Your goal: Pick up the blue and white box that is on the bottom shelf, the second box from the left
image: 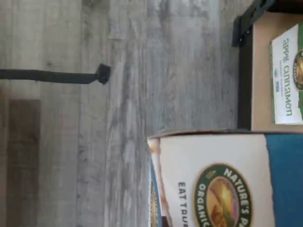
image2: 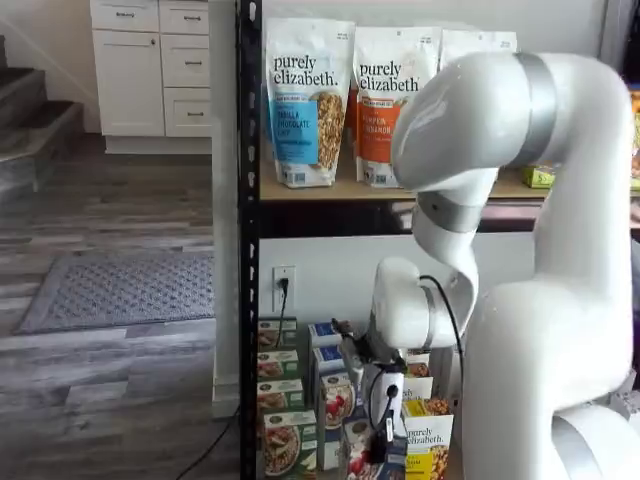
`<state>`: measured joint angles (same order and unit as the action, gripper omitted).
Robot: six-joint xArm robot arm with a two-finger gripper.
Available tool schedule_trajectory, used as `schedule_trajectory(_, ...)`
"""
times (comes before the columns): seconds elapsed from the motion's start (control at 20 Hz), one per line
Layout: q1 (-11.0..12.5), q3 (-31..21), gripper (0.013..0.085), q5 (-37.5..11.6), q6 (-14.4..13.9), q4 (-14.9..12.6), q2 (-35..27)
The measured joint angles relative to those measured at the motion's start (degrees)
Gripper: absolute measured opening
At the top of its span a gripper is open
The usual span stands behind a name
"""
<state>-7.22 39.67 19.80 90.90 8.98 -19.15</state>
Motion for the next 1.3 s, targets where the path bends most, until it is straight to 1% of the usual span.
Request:
schedule_trajectory(0.15, 0.36, -1.76, 0.041, 3.17, -1.11, -1.37, 4.14)
schedule_trajectory(0.3, 0.71, -3.71, 0.041, 5.49, -1.45, -1.94, 8.57)
schedule_trajectory(0.4, 0.9, -4.74, 0.041, 7.34, -1.02, -1.52, 11.63)
schedule_trajectory(0.6, 1.15, -6.39, 0.041, 11.35, 0.49, 0.41, 18.05)
schedule_trajectory(0.75, 1.27, -6.86, 0.041, 14.78, 0.48, 0.72, 22.3)
schedule_trajectory(0.95, 1.33, -6.84, 0.041, 19.18, -0.54, 0.03, 27.13)
schedule_trajectory(1.1, 1.28, -6.4, 0.041, 22.16, -1.58, -0.87, 29.73)
schedule_trajectory(1.3, 1.25, -5.77, 0.041, 25.09, -2.14, -1.17, 32.03)
